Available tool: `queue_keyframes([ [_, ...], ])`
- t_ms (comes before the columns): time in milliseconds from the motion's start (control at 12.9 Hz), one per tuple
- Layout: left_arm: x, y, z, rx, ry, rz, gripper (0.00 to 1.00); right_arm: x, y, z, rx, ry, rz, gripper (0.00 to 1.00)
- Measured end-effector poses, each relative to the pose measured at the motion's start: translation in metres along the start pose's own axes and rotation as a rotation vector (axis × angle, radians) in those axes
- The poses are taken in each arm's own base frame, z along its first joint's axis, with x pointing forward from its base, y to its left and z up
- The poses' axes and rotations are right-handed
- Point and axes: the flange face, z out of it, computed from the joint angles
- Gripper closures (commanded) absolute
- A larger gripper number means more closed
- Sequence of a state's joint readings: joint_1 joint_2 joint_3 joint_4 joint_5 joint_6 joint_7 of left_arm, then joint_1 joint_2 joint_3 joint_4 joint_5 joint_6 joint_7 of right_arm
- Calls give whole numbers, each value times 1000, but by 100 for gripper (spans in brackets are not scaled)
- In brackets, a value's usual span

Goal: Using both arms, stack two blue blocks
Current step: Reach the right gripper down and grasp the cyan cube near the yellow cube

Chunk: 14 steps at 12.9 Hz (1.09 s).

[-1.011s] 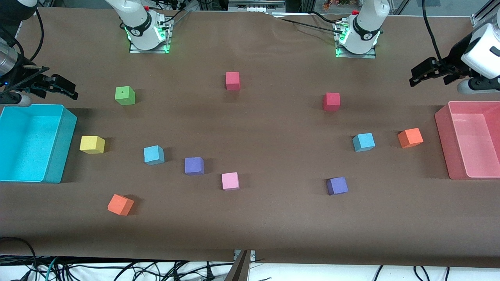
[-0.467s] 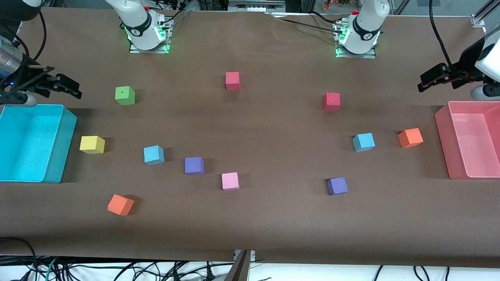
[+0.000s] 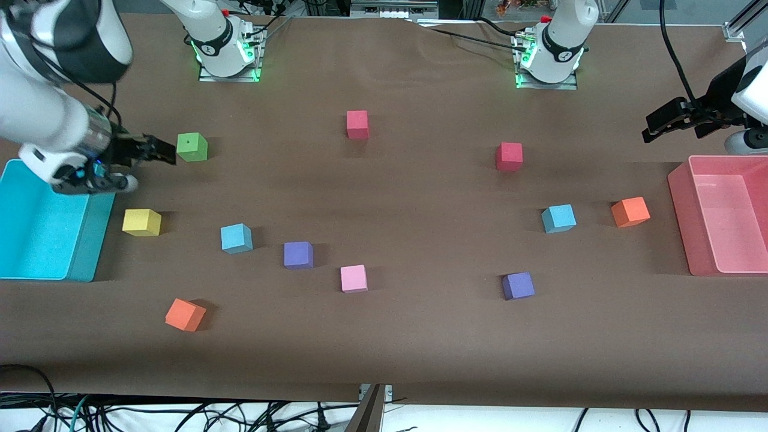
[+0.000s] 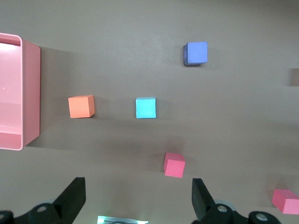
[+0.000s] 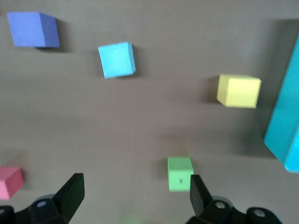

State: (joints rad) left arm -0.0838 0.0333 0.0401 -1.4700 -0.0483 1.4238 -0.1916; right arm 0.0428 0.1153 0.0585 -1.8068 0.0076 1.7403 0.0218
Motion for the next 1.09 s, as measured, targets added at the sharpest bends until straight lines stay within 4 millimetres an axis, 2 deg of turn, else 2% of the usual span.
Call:
queue_keyframes([
  [233, 0, 0, 0, 0, 0, 0, 0, 40, -19, 53, 3, 40, -31, 0],
  [389, 0, 0, 0, 0, -1, 0, 0, 61, -37, 83, 8, 82, -59, 0],
  [544, 0, 0, 1, 0, -2, 0, 0, 79, -44, 117, 14, 101, -68, 0],
  [856, 2, -7, 4, 1, -7, -12, 0, 102, -53, 186, 22, 109, -79, 0],
  [1089, 3, -8, 5, 0, -7, -15, 0, 105, -56, 217, 25, 122, -82, 0],
])
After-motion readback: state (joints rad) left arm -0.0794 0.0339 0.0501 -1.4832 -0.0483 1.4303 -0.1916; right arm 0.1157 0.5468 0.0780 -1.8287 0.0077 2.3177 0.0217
